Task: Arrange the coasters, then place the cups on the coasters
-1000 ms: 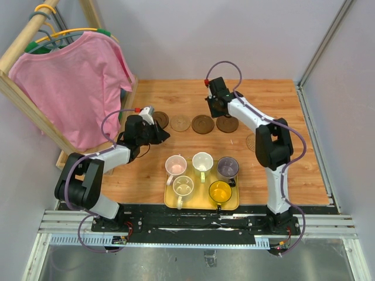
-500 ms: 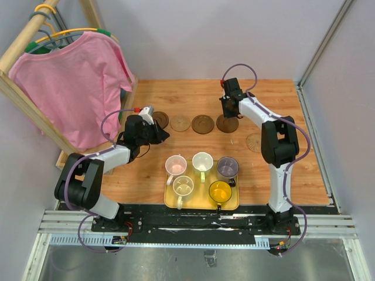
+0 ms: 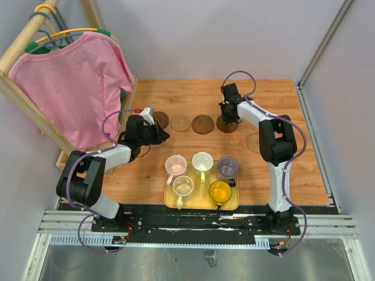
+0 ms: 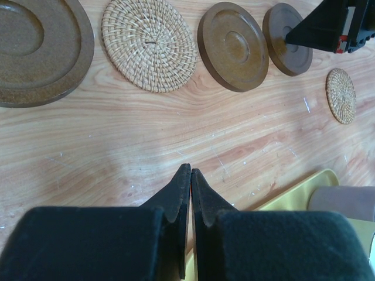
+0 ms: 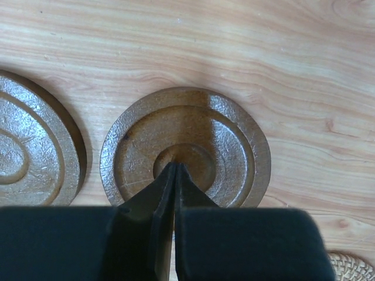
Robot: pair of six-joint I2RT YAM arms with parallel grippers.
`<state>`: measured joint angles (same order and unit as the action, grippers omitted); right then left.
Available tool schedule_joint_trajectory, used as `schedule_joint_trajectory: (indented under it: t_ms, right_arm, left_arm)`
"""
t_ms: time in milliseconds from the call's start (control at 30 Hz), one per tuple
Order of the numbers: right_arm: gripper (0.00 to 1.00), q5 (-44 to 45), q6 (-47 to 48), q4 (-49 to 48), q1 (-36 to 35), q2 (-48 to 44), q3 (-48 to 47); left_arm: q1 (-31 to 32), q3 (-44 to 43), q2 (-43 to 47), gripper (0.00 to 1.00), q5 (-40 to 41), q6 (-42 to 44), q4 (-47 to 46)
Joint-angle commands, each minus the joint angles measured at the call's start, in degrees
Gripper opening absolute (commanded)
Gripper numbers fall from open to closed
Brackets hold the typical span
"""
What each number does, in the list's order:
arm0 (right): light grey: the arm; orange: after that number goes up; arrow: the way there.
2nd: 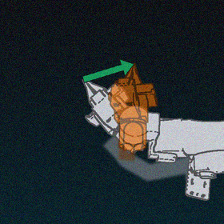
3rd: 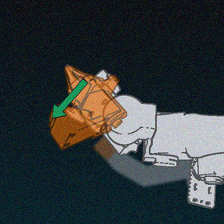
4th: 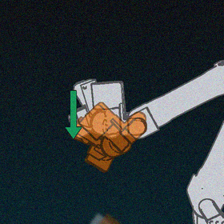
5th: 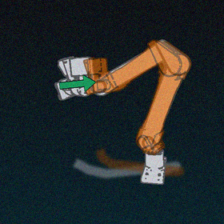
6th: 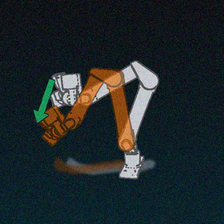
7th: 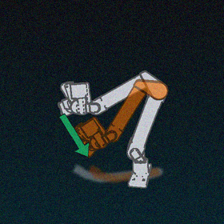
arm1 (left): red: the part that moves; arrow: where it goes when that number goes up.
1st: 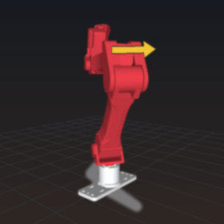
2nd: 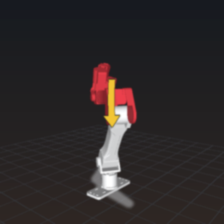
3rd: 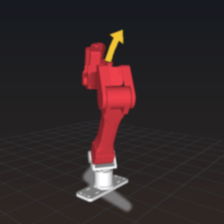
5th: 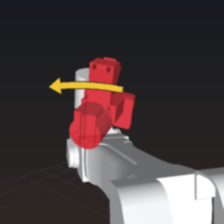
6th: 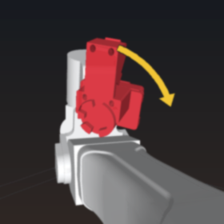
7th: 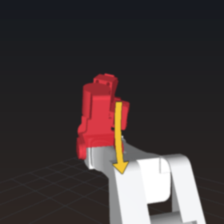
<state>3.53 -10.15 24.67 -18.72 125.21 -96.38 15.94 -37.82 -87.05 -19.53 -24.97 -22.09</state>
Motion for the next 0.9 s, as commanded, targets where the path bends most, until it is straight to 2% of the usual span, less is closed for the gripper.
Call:
schedule_joint_trajectory:
  t_ms: [0,167,500,867]
  right_arm:
    - [0.02,-1.7,-3.8,0.6,1.5,-2.0,5.4]
    - [0.01,-2.2,-5.0,0.0,1.4,-4.0,8.8]
    - [0.01,-1.3,-5.0,1.0,1.3,-4.8,8.1]
    - [0.02,1.3,-0.4,1.9,1.4,-5.1,-1.0]
  left_arm:
    - [0.2,-1.9,-1.0,0.06,-0.5,-0.4,-0.2]
    - [0.3,-1.7,-1.2,0.06,-0.6,-0.3,-0.4]
    - [0.2,-0.8,-0.5,0.06,-0.5,-0.5,-0.9]
    - [0.2,-1.5,-0.5,0.06,-0.3,0.6,-1.2]
